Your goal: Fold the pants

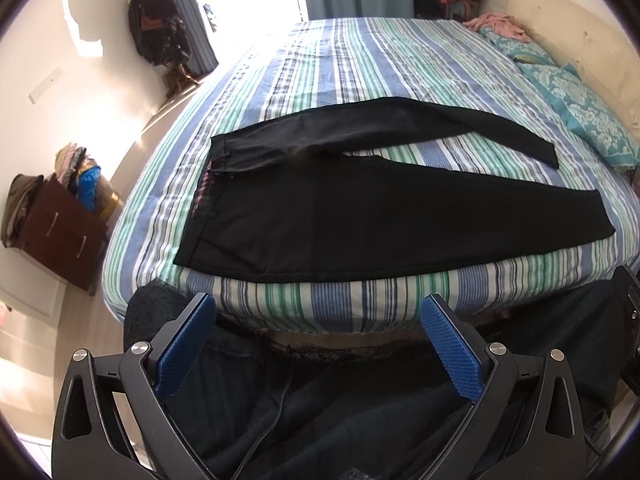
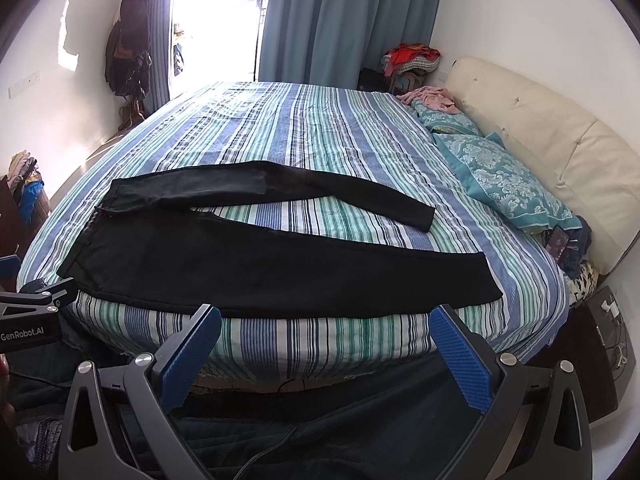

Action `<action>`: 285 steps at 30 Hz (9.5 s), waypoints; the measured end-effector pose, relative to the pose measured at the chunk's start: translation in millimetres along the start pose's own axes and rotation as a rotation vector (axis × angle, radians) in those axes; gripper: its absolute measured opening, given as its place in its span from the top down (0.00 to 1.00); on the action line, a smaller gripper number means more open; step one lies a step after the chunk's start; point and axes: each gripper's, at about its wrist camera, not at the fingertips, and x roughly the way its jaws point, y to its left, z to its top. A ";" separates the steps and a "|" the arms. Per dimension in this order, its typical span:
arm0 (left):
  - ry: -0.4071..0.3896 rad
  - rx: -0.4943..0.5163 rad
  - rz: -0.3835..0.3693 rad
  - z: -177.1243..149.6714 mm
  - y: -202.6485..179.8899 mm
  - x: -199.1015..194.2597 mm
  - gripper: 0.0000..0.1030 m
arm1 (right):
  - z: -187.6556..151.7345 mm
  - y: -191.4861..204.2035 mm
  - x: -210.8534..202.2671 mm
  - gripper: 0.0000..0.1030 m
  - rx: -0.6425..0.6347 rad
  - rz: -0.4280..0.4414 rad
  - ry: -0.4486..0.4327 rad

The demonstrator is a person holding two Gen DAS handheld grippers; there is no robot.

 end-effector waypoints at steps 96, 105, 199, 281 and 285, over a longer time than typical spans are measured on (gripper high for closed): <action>0.013 0.029 0.033 -2.5 -6.4 2.4 0.01 | -13.9 -14.8 29.4 0.00 0.066 -0.033 0.168; 0.013 0.029 0.033 -2.3 -6.4 2.4 0.01 | -15.3 -16.7 32.0 0.00 0.074 -0.030 0.183; -0.043 -0.045 0.114 244.8 -66.5 307.6 0.01 | 229.8 -102.7 533.4 0.38 0.217 0.647 0.199; -0.039 -0.247 -0.016 195.7 60.1 413.1 0.00 | 244.6 -275.9 537.6 0.16 0.295 0.115 0.307; -0.065 -0.250 -0.022 188.9 63.1 412.3 0.00 | 279.8 -280.5 612.7 0.16 0.315 0.083 0.405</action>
